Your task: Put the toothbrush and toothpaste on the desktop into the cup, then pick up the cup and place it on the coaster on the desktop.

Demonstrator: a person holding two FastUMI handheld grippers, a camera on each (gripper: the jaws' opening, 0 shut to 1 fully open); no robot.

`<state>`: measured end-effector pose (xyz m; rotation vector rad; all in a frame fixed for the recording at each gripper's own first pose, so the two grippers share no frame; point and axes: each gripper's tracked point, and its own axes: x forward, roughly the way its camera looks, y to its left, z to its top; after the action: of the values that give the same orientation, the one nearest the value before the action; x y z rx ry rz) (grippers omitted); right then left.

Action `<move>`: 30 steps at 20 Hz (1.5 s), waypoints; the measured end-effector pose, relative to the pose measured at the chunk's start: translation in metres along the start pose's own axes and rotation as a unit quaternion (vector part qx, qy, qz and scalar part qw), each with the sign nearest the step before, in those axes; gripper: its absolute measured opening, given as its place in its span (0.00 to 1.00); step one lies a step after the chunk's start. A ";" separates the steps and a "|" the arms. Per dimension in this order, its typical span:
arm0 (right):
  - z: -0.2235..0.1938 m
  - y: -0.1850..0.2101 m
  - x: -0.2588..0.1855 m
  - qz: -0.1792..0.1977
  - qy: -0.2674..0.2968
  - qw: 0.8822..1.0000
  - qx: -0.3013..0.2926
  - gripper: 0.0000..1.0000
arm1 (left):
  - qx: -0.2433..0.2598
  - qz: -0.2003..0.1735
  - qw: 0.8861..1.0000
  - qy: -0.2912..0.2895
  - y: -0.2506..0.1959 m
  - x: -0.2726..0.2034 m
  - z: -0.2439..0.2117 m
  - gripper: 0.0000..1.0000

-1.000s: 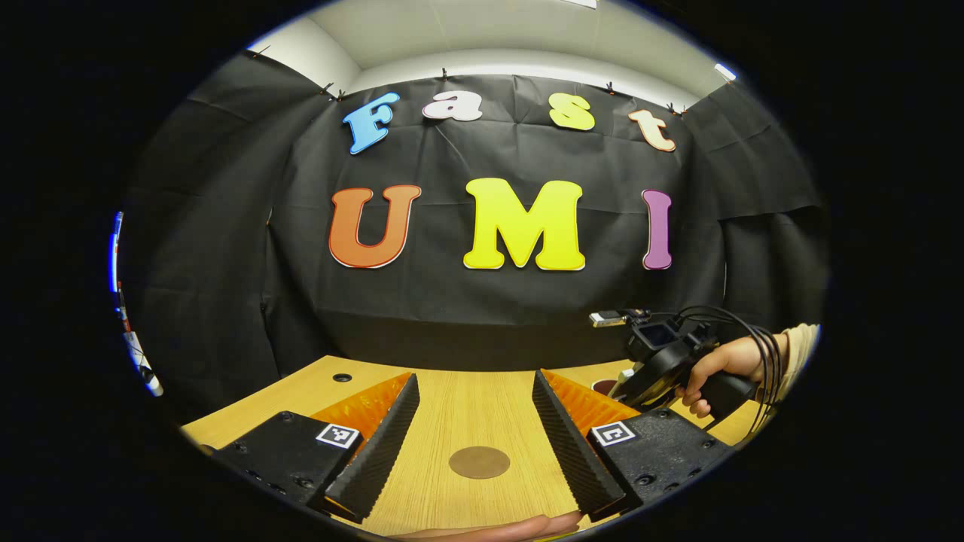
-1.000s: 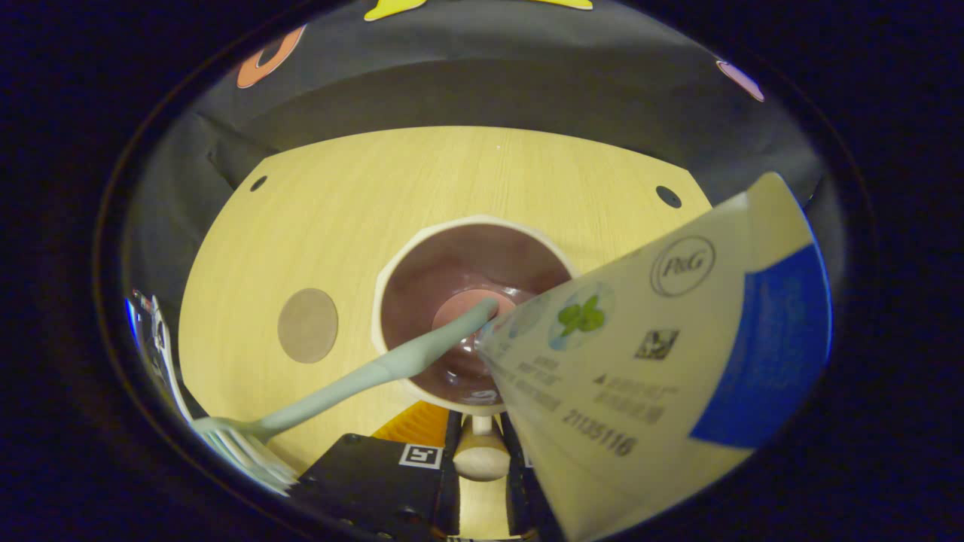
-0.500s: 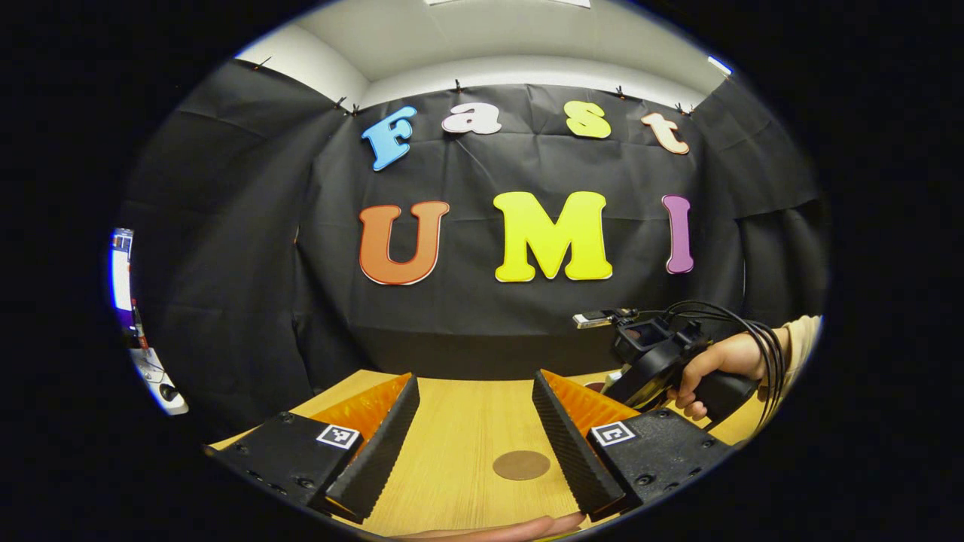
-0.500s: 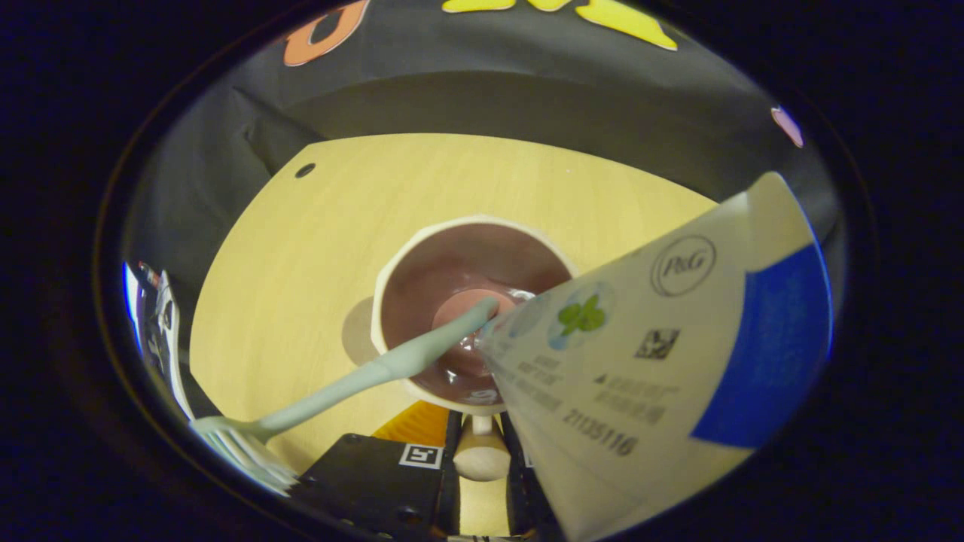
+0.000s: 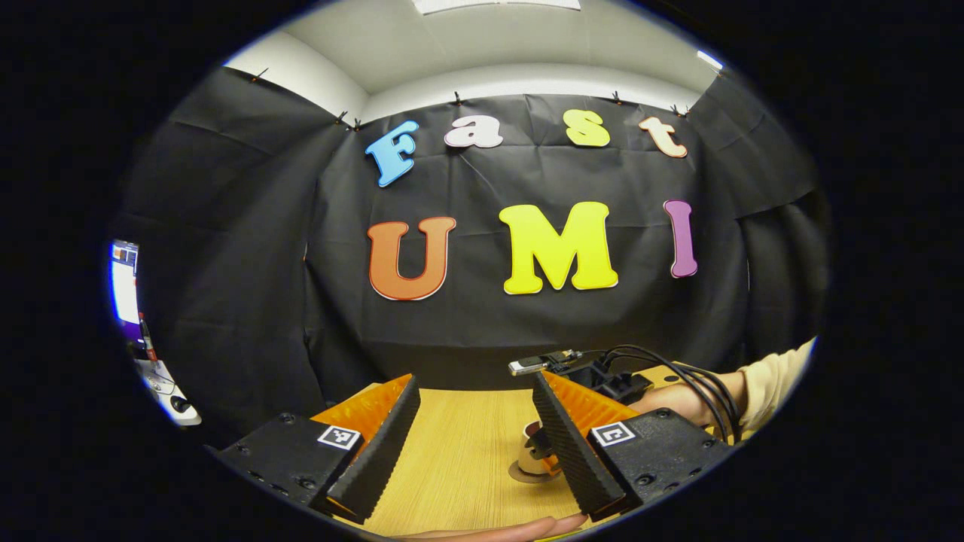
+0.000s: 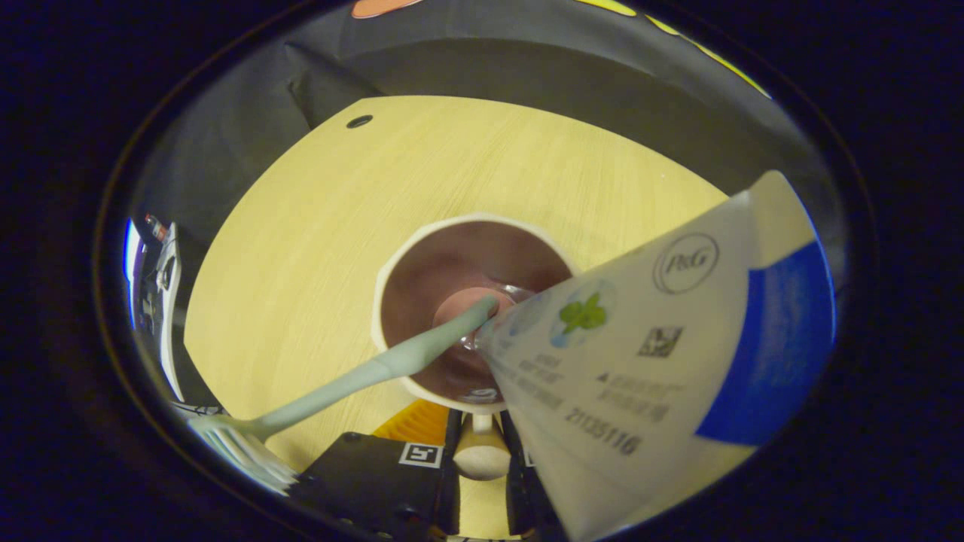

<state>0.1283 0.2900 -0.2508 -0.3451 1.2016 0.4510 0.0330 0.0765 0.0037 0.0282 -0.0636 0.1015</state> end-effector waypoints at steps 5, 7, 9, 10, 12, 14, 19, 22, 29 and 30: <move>-0.003 0.002 0.006 -0.019 0.014 1.000 -0.009 0.24 | -0.002 -0.016 1.000 0.007 -0.007 0.004 -0.006 0.95; -0.002 0.000 0.006 -0.012 0.013 1.000 -0.007 0.26 | 0.001 -0.013 1.000 0.009 -0.007 0.006 -0.006 0.95; -0.001 0.000 0.004 -0.005 0.006 1.000 -0.007 0.28 | 0.001 -0.018 1.000 0.013 -0.011 0.005 -0.009 0.95; -0.001 0.000 0.004 -0.001 0.004 1.000 -0.005 0.30 | 0.002 -0.018 1.000 0.015 -0.012 0.005 -0.010 0.96; -0.001 0.005 0.002 0.018 -0.003 1.000 0.010 0.31 | 0.003 -0.020 1.000 0.015 -0.013 0.006 -0.010 0.96; -0.001 0.008 -0.004 0.028 -0.012 0.999 0.027 0.47 | 0.002 -0.024 1.000 0.018 -0.016 0.006 -0.012 0.96; -0.002 -0.005 -0.030 0.011 -0.048 0.998 0.040 0.98 | 0.006 -0.022 1.000 0.020 -0.016 0.006 -0.013 0.96; -0.002 -0.003 -0.052 0.036 -0.075 0.995 0.051 0.95 | 0.004 -0.031 0.999 0.020 -0.023 0.005 -0.013 0.96; -0.006 -0.034 -0.105 0.066 -0.158 0.981 0.092 0.97 | 0.000 -0.040 0.999 0.027 -0.033 0.003 -0.014 0.96; -0.009 -0.043 -0.114 0.064 -0.172 0.978 0.098 0.97 | 0.000 -0.039 0.999 0.028 -0.033 0.004 -0.015 0.96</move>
<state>0.1101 0.2311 -0.1452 -0.0163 0.9225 0.4762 0.0408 0.0449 -0.0115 0.0280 -0.0073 0.0242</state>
